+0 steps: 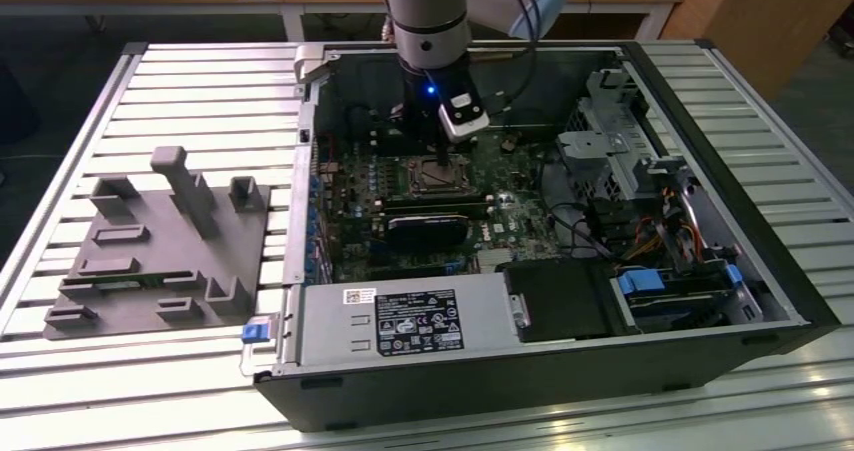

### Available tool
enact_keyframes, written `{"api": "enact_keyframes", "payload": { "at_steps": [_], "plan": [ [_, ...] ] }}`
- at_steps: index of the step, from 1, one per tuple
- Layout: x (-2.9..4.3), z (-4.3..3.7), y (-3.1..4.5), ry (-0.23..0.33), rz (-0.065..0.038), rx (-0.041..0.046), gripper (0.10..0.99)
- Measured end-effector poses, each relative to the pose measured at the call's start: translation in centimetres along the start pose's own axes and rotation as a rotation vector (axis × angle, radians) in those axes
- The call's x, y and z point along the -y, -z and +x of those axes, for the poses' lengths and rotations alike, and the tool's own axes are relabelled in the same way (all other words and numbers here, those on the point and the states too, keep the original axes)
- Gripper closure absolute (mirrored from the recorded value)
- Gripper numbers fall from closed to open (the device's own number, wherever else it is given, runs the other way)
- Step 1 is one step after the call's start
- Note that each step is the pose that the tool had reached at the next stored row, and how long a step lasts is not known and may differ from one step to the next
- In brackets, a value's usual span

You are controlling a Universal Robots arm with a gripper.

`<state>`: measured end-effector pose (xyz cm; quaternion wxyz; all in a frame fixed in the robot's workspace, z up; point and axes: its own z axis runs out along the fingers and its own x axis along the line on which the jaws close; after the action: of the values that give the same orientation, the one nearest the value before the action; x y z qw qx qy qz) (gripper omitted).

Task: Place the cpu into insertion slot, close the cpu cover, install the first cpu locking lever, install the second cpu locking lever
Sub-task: 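Install the first cpu locking lever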

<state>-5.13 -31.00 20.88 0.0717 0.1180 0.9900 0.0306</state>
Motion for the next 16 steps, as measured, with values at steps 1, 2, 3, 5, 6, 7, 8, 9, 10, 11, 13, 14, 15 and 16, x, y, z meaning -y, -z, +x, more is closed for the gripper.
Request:
{"api": "enact_keyframes", "payload": {
  "at_steps": [1,2,3,5,6,7,8,9,10,11,13,14,15,16],
  "plan": [
    [0.23,-0.06,0.00,0.000,0.000,-0.0011,0.980],
    [0.45,-0.11,0.01,0.000,0.001,-0.0026,0.980],
    [0.68,-0.17,0.01,0.000,0.002,-0.0049,0.980],
    [1.06,-0.27,0.00,-0.001,0.004,-0.0134,0.980],
    [1.22,-0.32,0.00,-0.001,0.007,-0.0208,0.980],
    [1.35,-0.37,-0.02,-0.001,0.009,-0.0296,0.980],
    [1.45,-0.42,-0.04,-0.002,0.012,-0.0396,0.980],
    [1.48,-0.44,-0.07,-0.002,0.015,-0.0488,0.980],
    [1.49,-0.44,-0.06,-0.002,0.016,-0.0515,0.980],
    [1.49,-0.44,-0.05,-0.002,0.016,-0.0516,0.980],
    [1.49,-0.44,-0.05,-0.002,0.017,-0.0515,0.980],
    [1.49,-0.44,-0.05,-0.002,0.017,-0.0514,0.980],
    [1.49,-0.44,-0.04,-0.002,0.017,-0.0514,0.980],
    [1.48,-0.45,0.03,-0.002,0.018,-0.0515,0.980]
  ]
}}
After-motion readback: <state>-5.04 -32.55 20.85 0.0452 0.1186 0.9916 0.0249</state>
